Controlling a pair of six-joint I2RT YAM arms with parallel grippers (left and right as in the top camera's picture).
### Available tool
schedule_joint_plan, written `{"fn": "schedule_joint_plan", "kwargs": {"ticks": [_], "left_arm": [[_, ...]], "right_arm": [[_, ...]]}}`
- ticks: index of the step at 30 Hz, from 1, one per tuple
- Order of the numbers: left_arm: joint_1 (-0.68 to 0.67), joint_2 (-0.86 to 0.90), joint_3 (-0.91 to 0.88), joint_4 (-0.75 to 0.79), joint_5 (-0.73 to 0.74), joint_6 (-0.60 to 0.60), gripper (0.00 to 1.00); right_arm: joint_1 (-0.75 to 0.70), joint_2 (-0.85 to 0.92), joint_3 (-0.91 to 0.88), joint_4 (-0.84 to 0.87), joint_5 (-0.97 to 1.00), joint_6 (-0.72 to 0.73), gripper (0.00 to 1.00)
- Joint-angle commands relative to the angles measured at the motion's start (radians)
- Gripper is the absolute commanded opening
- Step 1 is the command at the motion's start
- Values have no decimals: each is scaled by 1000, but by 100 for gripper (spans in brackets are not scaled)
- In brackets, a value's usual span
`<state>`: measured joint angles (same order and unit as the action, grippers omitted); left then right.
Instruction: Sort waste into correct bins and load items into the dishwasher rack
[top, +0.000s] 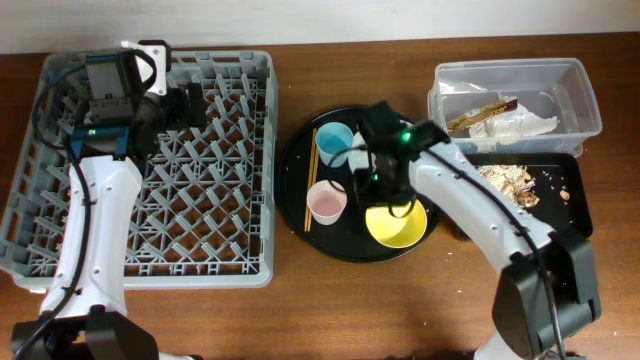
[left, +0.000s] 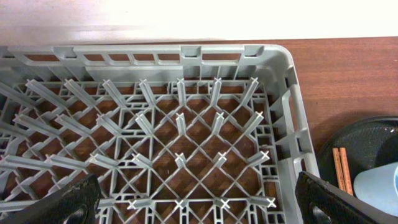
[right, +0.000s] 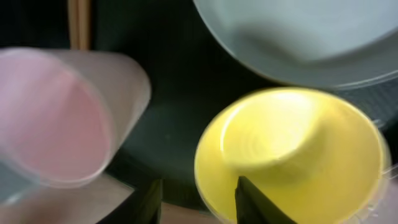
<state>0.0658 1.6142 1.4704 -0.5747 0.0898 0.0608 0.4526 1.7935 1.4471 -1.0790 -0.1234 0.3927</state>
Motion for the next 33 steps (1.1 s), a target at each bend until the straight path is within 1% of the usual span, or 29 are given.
{"fn": "schedule_joint_plan", "kwargs": {"ticks": [1, 3, 5, 9, 11, 17, 18, 21, 23, 24, 25, 26, 27, 29, 31, 32, 33], "left_arm": [[3, 5, 19, 4, -3, 13, 100], [3, 5, 19, 4, -3, 13, 100], [3, 5, 19, 4, -3, 13, 100], [3, 5, 19, 4, -3, 13, 100], [3, 5, 19, 4, -3, 13, 100], [3, 5, 19, 5, 1, 12, 100], [3, 5, 19, 1, 24, 12, 100], [3, 5, 19, -22, 107, 12, 100], [3, 5, 19, -21, 150, 12, 100], [3, 5, 19, -21, 169, 12, 100], [3, 5, 19, -22, 191, 12, 100], [2, 5, 19, -22, 214, 12, 100], [2, 5, 19, -22, 272, 12, 100], [3, 5, 19, -22, 315, 12, 100], [3, 5, 19, -24, 332, -45, 100], [3, 5, 19, -23, 383, -50, 100], [3, 5, 19, -13, 504, -50, 100]], "right_arm": [[4, -9, 180, -45, -3, 5, 45], [6, -8, 221, -20, -4, 5, 54], [7, 5, 219, -10, -6, 6, 56], [9, 82, 214, -17, -92, 5, 56], [20, 116, 214, -27, -136, -18, 56], [65, 167, 207, -59, -131, -18, 55], [65, 179, 198, -60, -119, -18, 52], [64, 197, 150, -50, -104, -18, 49], [64, 198, 126, -30, -104, -18, 42], [64, 198, 126, -23, -103, -18, 36], [64, 198, 126, -12, -101, -18, 25], [64, 198, 126, -3, -101, -17, 15], [64, 198, 127, 6, -101, -17, 4], [60, 197, 131, 8, -108, -17, 4], [37, 179, 163, -14, -165, -19, 4], [16, 157, 178, -30, -190, -22, 4], [-18, 119, 194, -41, -236, -46, 4]]}}
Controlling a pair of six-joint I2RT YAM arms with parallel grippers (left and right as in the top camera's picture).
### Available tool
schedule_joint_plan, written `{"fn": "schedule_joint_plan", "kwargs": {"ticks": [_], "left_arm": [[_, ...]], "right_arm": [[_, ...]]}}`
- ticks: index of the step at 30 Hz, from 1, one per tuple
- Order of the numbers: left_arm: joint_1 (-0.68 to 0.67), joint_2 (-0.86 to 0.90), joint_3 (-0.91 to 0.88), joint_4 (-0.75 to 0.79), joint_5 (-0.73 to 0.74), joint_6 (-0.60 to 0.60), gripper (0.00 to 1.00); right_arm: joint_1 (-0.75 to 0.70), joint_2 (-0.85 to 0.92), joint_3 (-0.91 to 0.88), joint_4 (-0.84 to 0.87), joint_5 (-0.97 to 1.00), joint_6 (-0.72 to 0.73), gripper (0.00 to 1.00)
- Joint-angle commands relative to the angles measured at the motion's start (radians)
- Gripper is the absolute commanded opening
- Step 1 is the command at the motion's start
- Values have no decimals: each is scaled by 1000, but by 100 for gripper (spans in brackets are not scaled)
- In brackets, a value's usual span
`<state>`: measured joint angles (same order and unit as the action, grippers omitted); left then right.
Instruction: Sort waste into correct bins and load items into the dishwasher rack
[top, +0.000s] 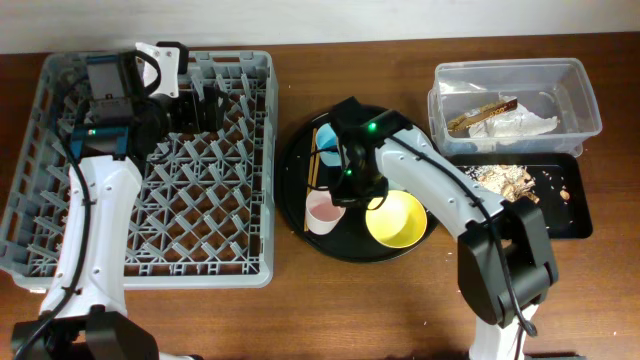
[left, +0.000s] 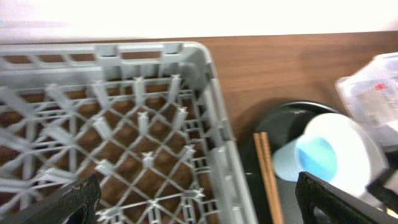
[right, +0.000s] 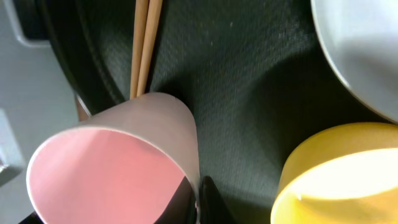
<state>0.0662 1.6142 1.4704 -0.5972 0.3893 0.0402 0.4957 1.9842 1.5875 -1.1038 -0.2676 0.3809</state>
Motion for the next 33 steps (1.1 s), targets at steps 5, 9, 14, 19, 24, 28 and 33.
{"fn": "schedule_joint_plan", "kwargs": {"ticks": [5, 9, 14, 19, 24, 28, 33], "left_arm": [[2, 37, 19, 117, 794, -29, 100], [-1, 177, 19, 264, 1185, -97, 100], [-81, 254, 19, 268, 1184, -161, 100], [-187, 254, 19, 483, 1184, -508, 99], [-199, 254, 19, 500, 1184, -590, 94], [-199, 254, 19, 499, 1184, -593, 79], [-188, 254, 19, 511, 1182, -594, 79]], "right_arm": [[-332, -256, 67, 72, -446, -143, 4], [-451, -253, 67, 319, -827, -164, 4], [-388, -226, 66, 467, -827, -99, 4], [-303, -164, 66, 591, -821, -19, 4], [-260, -141, 66, 654, -816, 26, 4], [-254, -141, 65, 662, -795, 47, 4], [-253, -141, 51, 621, -795, 47, 4]]}}
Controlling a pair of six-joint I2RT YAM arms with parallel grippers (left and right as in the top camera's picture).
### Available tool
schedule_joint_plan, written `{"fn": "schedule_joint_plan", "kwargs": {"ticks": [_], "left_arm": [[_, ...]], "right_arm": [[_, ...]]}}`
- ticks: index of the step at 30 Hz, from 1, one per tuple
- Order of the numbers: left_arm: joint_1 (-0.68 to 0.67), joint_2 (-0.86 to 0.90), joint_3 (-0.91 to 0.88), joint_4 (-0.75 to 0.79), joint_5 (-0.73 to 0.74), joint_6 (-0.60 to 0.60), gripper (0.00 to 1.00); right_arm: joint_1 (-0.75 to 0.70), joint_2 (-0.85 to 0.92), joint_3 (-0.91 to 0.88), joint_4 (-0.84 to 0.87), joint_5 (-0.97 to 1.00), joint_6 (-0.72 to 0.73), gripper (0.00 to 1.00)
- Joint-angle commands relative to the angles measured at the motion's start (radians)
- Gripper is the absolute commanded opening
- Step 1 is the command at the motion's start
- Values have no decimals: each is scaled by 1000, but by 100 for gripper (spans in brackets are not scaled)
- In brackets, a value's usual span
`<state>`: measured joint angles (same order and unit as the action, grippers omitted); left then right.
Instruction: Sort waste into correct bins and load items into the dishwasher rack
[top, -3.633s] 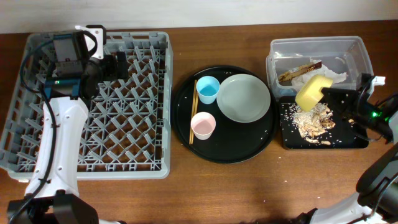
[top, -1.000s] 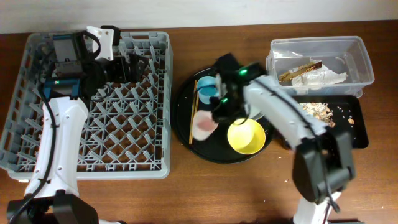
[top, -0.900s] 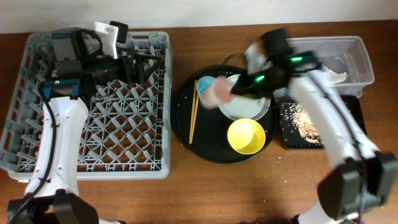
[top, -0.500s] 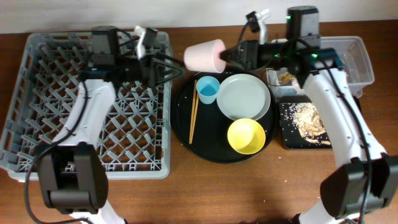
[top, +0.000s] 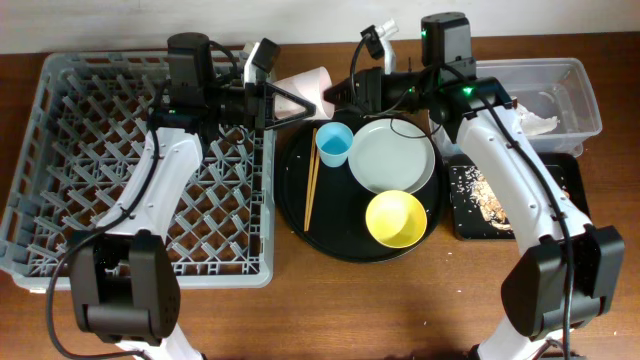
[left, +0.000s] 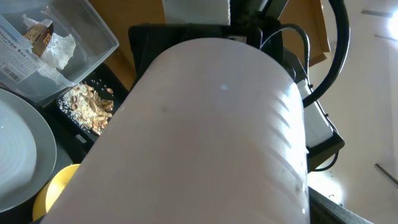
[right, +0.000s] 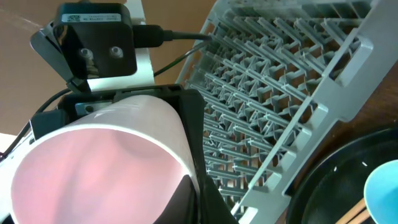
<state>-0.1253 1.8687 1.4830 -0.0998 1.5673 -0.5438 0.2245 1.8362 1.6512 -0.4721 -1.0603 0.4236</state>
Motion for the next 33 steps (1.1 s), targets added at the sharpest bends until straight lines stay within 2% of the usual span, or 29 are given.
{"fn": "schedule_joint_plan", "kwargs": {"ticks": [1, 3, 5, 7, 9, 11, 16, 18, 19, 20, 24, 25, 28, 30, 33], "left_arm": [[13, -1, 6, 18, 4, -10, 79], [33, -1, 7, 18, 4, -14, 92], [47, -1, 7, 22, -2, -14, 98], [56, -1, 6, 25, -3, -18, 99], [56, -1, 6, 25, -3, -21, 94], [56, -1, 6, 25, -3, -21, 83], [56, -1, 6, 24, -2, -33, 81], [56, -1, 6, 25, -5, -32, 64], [56, -1, 6, 25, -14, -32, 59], [56, 0, 6, 26, -26, -32, 58], [56, -1, 6, 69, -29, -32, 56], [56, -1, 7, 106, -29, -32, 56], [77, -1, 7, 262, -26, -47, 56], [119, -1, 7, 335, -54, -82, 56], [212, -1, 7, 344, -279, -198, 56]], "right_arm": [[18, 7, -23, -11, -2, 4, 4], [19, 7, -25, -18, -3, 4, 4], [19, 7, -25, -22, -6, 4, 4], [19, 7, -25, -29, -10, 4, 4], [18, 7, -25, -29, -9, 4, 4], [18, 7, -25, -28, -5, 4, 4], [24, 7, -25, -17, 86, 4, 4], [35, 7, -25, -2, 119, 4, 4], [39, 7, -25, 5, 130, 4, 8], [43, 7, -25, 18, 131, 4, 13], [42, 7, -25, 35, 131, 4, 43], [42, 7, -25, 35, 131, 4, 59], [7, 7, -25, 19, 180, 4, 85], [-44, 7, -25, -31, 211, 3, 93], [-109, 7, -25, -135, 235, -5, 95]]}}
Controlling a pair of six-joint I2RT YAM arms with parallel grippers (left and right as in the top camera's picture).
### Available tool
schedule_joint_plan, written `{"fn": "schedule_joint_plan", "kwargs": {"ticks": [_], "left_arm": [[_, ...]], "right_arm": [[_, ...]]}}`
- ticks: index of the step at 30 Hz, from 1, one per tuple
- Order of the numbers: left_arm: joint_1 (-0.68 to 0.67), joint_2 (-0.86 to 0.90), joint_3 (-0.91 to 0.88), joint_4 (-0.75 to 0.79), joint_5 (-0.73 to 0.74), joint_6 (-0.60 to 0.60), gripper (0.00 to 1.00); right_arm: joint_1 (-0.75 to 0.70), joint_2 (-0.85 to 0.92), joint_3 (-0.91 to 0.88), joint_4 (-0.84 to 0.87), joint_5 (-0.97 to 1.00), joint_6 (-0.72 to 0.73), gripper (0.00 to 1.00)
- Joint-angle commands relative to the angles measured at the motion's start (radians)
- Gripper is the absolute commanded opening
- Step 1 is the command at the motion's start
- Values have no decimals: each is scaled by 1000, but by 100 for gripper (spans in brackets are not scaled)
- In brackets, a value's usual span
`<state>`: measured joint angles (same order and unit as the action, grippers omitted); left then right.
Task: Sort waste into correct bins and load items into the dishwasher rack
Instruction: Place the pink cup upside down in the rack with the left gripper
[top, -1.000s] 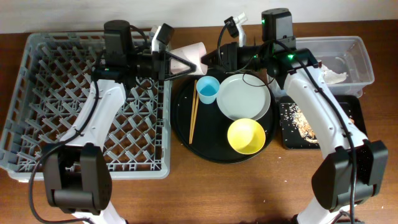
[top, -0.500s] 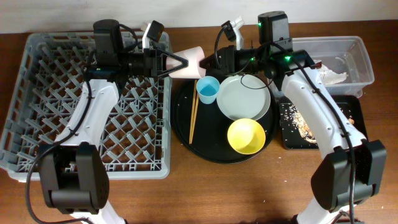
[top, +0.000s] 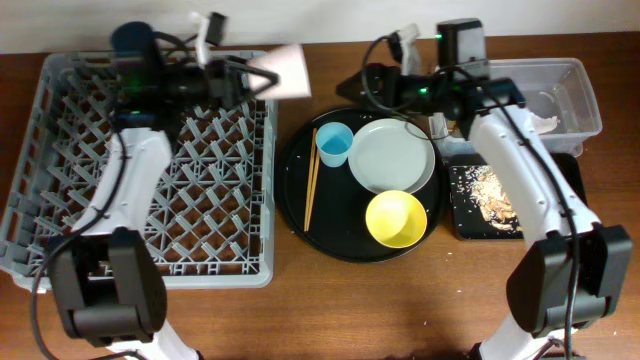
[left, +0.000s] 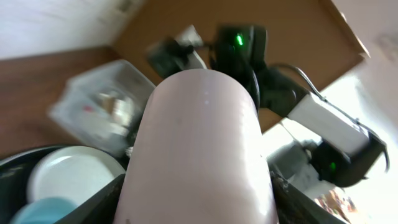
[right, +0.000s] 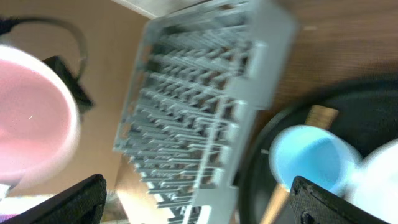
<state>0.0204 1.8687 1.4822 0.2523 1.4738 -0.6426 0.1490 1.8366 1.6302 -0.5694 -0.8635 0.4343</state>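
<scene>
A pink cup (top: 283, 72) lies sideways in the air over the back right corner of the grey dishwasher rack (top: 60, 230), with my left gripper (top: 250, 80) shut on it. In the left wrist view the pink cup (left: 199, 149) fills the space between the fingers. My right gripper (top: 372, 85) stands open and empty to the cup's right, above the back of the black tray (top: 300, 215). Its wrist view shows the pink cup (right: 31, 118) far left, the rack (right: 205, 93) and the blue cup (right: 305, 155).
On the tray sit a blue cup (top: 333, 145), a white plate (top: 392, 155), a yellow bowl (top: 396, 219) and chopsticks (top: 310, 180). A clear bin (top: 520, 95) with wrappers and a black bin (top: 520, 190) with food scraps stand at the right.
My right gripper has let go of the pink cup and now stands open further right. The left gripper keeps the cup and has shifted it left, over the rack's corner.
My right gripper hung over the tray by the pink cup and yellow bowl, the left over the rack. Then the right was shut on the cup's rim on the tray. Later both grippers met at the raised cup. Now only the left holds it.
</scene>
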Motion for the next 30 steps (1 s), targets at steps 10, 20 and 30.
{"fn": "schedule_joint_plan", "kwargs": {"ticks": [10, 20, 30], "left_arm": [[77, -1, 296, -988, -1056, 385, 56], [-183, 0, 597, -1866, -1440, 472, 57], [-249, -5, 288, -1823, -1474, 407, 63]], "right_arm": [[-38, 6, -4, -191, 170, -87, 98], [-38, 6, -4, -291, 287, -116, 99], [-38, 6, -4, -294, 301, -116, 99]]}}
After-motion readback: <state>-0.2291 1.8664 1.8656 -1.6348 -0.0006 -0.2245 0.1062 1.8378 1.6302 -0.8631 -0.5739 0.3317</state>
